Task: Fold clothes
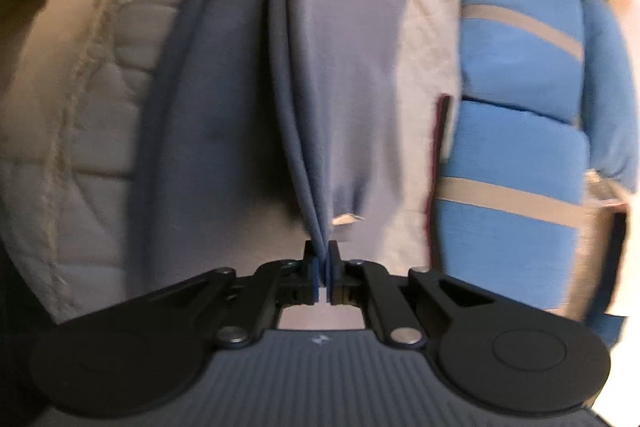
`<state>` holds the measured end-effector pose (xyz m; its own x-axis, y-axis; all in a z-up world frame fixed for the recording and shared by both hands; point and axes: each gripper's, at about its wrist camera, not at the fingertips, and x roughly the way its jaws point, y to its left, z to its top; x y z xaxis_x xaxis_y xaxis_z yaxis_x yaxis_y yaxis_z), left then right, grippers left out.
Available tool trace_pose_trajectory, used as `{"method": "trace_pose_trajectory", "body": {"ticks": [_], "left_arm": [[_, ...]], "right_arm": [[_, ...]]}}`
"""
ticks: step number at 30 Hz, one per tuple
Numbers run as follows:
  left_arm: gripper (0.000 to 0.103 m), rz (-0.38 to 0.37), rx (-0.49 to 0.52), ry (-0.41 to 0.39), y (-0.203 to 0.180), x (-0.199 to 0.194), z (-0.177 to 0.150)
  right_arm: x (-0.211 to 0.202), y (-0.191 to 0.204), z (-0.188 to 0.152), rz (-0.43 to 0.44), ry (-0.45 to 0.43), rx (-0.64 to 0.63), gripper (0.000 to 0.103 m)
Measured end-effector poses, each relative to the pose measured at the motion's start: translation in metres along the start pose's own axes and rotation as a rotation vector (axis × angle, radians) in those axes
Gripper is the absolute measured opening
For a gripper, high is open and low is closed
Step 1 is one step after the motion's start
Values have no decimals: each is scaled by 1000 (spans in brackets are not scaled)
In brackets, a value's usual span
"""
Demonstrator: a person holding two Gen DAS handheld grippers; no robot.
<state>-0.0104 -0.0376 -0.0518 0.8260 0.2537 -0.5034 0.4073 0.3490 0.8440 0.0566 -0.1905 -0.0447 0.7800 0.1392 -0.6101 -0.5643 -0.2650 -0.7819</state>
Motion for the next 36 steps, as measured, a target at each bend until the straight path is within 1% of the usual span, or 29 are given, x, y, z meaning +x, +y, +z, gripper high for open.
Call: {"method": "trace_pose_trajectory", "body": {"ticks": [3,5,6,7,8,10,11,12,15,17,18,19,20,22,27,29,32,36], "left_arm": [[26,-4,-3,-2,1,-1,-1],[26,-5,-4,-4,1,-1,-1],[26,-5,-3,-4,0,-1,-1],[26,-5,-1,-3,0,0,-1],[26,-6,0,-3,0,0,-1],[26,-6,0,-3,1,1,-1],[26,-7,-1,-3,1,1,-1],[26,-7,-1,-3,1,1,-1],[26,-8,-1,-4,1,2,-1],[27,-9,-4,-6,2,3,-1],[27,-6,-4,-7,2,3,-1],[31,1,-5,-7,2,3,-1],[36,9,-6,-8,1,4,-2],[39,22,0,-12,2,3,-1],[40,31,29,-23,1,1,-1],[42,39,50,-25,-1,0,0],[43,52,71,-31,-3,-3,2],[43,52,94,-39,-4,-4,5]], "right_arm": [[-2,6,1,27,-12,1,3],[-5,8,3,9,-7,1,3],[-7,9,4,-1,-5,2,6],[-7,10,6,-25,3,-1,28],[-7,12,8,-47,6,-7,43],[-10,15,11,-75,-6,-30,60],[-12,15,13,-86,-18,-41,61],[-12,17,15,-89,-26,-52,61],[-10,23,19,-94,-35,-86,48],[-5,25,21,-83,-14,-100,21],[-4,26,22,-78,-6,-106,17],[-3,27,22,-80,-2,-119,4],[-2,28,22,-83,2,-132,4],[-3,29,22,-71,4,-141,4],[-6,28,19,-39,8,-138,3],[-9,26,18,-7,16,-139,3],[-13,23,15,13,26,-147,3],[-15,21,10,39,35,-147,3]]}}
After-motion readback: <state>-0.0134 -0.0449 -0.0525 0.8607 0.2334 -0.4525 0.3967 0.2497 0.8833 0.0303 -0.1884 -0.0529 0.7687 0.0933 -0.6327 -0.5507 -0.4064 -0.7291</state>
